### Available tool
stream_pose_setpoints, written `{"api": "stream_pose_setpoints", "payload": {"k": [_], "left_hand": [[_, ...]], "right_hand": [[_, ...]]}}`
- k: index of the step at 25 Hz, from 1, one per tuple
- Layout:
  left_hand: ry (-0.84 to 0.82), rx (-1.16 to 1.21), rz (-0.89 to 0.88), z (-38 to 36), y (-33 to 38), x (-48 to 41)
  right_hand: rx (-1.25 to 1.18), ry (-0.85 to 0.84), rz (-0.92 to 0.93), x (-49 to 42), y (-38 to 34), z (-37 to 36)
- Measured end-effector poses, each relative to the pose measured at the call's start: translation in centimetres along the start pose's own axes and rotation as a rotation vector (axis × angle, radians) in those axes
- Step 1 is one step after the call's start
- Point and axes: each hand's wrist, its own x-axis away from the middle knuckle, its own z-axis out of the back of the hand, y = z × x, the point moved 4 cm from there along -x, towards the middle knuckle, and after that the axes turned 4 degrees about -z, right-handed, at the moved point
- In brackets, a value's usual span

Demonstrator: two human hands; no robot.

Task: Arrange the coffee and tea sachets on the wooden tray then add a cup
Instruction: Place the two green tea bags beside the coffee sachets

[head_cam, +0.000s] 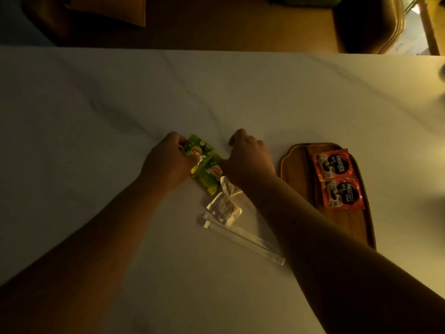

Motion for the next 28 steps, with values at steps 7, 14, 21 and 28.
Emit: {"api": "stream_pose_setpoints", "payload": {"k": [7, 14, 21, 28], "left_hand": [[0.152, 0.203, 0.080, 0.9, -1.5, 0.9], [0.120, 0.536, 0.029, 3.2, 0.4, 2.6], [-0.151, 0.600, -0.044, -0.3, 4.7, 3.6], [-0.210, 0.411, -0.175, -6.7, 11.1, 4.6]], "right_hand": [[0.359, -0.037, 0.161, 1.4, -2.0, -2.0], [-0.582, -0.025, -0.031, 1.7, -0.6, 2.0], [-0.878, -0.009, -0.264, 9.7, 10.2, 6.2], [-0.747, 0.096, -0.464, 14.0, 18.5, 7.1]]}}
